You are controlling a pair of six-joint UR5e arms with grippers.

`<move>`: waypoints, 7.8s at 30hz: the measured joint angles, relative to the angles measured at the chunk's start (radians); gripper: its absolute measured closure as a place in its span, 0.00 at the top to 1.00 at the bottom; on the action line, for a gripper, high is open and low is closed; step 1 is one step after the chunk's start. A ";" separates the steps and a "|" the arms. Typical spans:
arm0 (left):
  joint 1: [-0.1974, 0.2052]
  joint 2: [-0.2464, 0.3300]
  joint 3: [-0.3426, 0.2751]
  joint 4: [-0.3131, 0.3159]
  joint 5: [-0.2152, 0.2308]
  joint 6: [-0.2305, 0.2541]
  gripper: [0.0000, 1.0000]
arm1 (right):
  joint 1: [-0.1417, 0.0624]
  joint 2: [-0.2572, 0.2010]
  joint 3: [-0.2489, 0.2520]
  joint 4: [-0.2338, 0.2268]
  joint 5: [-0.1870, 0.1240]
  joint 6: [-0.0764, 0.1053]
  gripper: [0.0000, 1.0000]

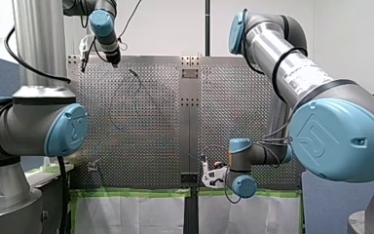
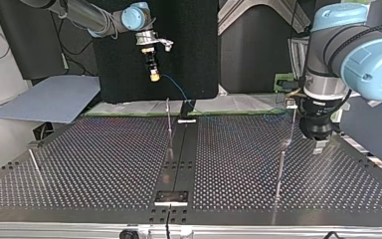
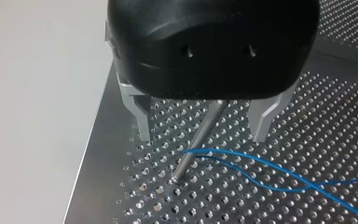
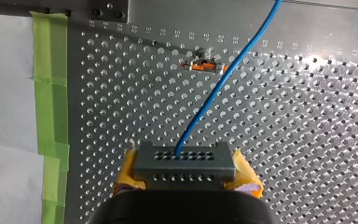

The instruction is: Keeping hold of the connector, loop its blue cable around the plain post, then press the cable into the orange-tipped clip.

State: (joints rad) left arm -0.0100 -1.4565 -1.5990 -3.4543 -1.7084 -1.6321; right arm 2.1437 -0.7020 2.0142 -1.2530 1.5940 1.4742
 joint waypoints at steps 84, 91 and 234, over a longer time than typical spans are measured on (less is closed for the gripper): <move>-0.282 -0.313 0.076 0.348 -0.231 0.317 1.00 | 0.018 0.000 -0.004 0.006 -0.010 0.000 0.00; -0.289 -0.336 0.076 0.375 -0.298 0.381 1.00 | 0.018 0.000 -0.004 0.004 -0.010 0.000 0.00; -0.415 -0.969 0.159 0.528 -0.237 0.304 1.00 | 0.022 0.000 -0.004 0.013 -0.012 -0.004 0.00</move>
State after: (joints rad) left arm -0.4250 -2.4255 -1.4403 -2.9263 -1.9450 -1.3283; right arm 2.1657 -0.7020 2.0104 -1.2397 1.5816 1.4699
